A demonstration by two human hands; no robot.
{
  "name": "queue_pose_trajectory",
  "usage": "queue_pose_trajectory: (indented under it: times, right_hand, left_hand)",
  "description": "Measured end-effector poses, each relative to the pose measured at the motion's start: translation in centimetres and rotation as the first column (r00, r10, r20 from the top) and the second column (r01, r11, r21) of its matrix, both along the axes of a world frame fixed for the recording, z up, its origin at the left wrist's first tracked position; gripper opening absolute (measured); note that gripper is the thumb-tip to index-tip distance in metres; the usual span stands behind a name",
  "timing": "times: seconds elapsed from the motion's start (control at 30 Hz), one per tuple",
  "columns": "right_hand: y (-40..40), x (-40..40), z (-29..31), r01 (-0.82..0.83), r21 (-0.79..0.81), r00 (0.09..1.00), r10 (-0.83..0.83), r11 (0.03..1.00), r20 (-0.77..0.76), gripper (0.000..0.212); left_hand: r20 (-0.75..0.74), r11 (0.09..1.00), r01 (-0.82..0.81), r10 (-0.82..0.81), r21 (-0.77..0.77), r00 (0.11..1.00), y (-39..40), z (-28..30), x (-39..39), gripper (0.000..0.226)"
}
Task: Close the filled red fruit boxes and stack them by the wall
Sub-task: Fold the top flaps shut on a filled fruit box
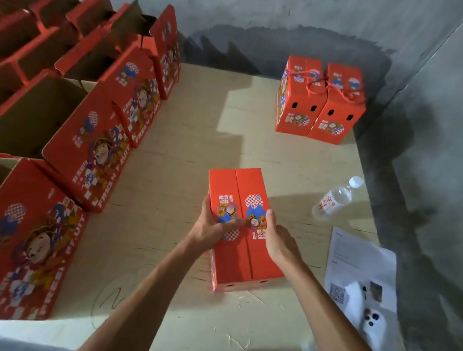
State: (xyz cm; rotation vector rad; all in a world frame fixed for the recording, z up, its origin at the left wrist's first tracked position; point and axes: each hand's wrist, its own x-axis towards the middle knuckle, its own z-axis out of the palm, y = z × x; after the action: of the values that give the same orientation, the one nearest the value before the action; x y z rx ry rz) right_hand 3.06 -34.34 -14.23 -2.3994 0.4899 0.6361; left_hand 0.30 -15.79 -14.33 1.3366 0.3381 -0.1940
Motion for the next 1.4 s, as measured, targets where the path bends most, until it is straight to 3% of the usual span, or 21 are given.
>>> queue_pose_trajectory:
  times: [0.17, 0.27, 0.33, 0.47, 0.57, 0.67, 0.77, 0.83, 0.9, 0.93, 1.0, 1.07, 1.13, 1.23, 1.3, 1.4]
  right_hand:
    - [0.0, -0.3, -1.1, 0.191, 0.250, 0.978, -0.206, 0.949, 0.036, 0.075]
    - [0.2, -0.2, -1.1, 0.288, 0.410, 0.944, -0.329, 0.865, 0.030, 0.074]
    - [0.3, -0.3, -1.2, 0.290, 0.464, 0.928, -0.365, 0.837, 0.079, 0.072]
    - [0.0, -0.8, -1.7, 0.267, 0.591, 0.878, -0.445, 0.761, 0.176, 0.053]
    - [0.3, -0.8, -1.7, 0.228, 0.636, 0.863, -0.456, 0.737, 0.219, 0.042]
    - [0.4, -0.6, -1.6, 0.225, 0.687, 0.845, -0.489, 0.691, 0.215, 0.031]
    - [0.3, -0.6, -1.5, 0.191, 0.691, 0.812, -0.508, 0.697, 0.287, 0.020]
    - [0.1, -0.9, -1.6, 0.182, 0.677, 0.810, -0.499, 0.713, 0.308, 0.018]
    - [-0.2, -1.3, -2.1, 0.161, 0.635, 0.823, -0.458, 0.756, 0.336, 0.019]
    - [-0.3, -1.5, -2.3, 0.145, 0.601, 0.828, -0.429, 0.786, 0.362, 0.020]
    - [-0.3, -1.9, -2.5, 0.132, 0.555, 0.819, -0.406, 0.822, 0.406, 0.022]
    - [0.0, -2.0, -2.2, 0.132, 0.559, 0.792, -0.426, 0.818, 0.436, 0.020]
    - [-0.1, -1.8, -1.9, 0.135, 0.620, 0.760, -0.482, 0.773, 0.436, 0.024]
    - [-0.5, -0.8, -0.7, 0.179, 0.740, 0.727, -0.594, 0.648, 0.345, 0.028]
    - [-0.4, 0.5, 1.0, 0.186, 0.800, 0.726, -0.628, 0.571, 0.279, 0.033]
    - [0.1, 1.6, 4.6, 0.123, 0.879, 0.758, -0.615, 0.461, 0.216, 0.037]
  left_hand:
    - [0.075, 1.000, -0.017, 0.015, 0.019, 0.997, -0.1, -0.1, -0.3, 0.073]
    - [0.070, 0.980, -0.040, 0.027, 0.193, 0.997, 0.1, 0.1, 0.2, 0.074]
    - [0.047, 0.977, -0.011, 0.001, 0.211, 0.999, 0.3, 0.2, 0.3, 0.084]
    - [0.078, 0.990, 0.099, -0.107, 0.105, 0.991, -0.2, -0.7, -1.8, 0.108]
    - [0.118, 0.992, 0.089, -0.099, 0.087, 0.988, -0.3, -0.8, -2.4, 0.099]
    - [0.146, 0.974, 0.078, -0.111, 0.214, 0.983, -0.2, -0.4, -2.3, 0.095]
    - [0.083, 0.924, 0.046, -0.084, 0.379, 0.993, -0.1, 0.2, -2.4, 0.113]
    - [0.031, 0.912, 0.108, -0.130, 0.396, 0.991, 0.3, -0.1, -2.5, 0.132]
    - [0.000, 0.908, 0.185, -0.200, 0.375, 0.980, 0.4, -0.3, -2.9, 0.137]
    - [-0.016, 0.879, 0.193, -0.207, 0.436, 0.978, 0.2, -0.2, -3.1, 0.136]
    - [-0.065, 0.742, 0.164, -0.160, 0.650, 0.985, 0.0, 0.2, -3.5, 0.131]
    - [-0.080, 0.666, 0.129, -0.104, 0.735, 0.991, -0.1, 0.4, -3.9, 0.129]
    - [-0.076, 0.695, 0.082, -0.040, 0.714, 0.996, -0.1, 0.6, -4.0, 0.119]
    - [-0.138, 0.867, -0.063, 0.150, 0.494, 0.979, 0.5, 1.8, -2.6, 0.069]
    - [-0.115, 0.875, -0.112, 0.187, 0.471, 0.976, 1.1, 3.4, -1.2, 0.034]
    - [0.045, 0.871, -0.181, 0.181, 0.457, 0.982, 1.9, 6.9, 0.3, 0.026]
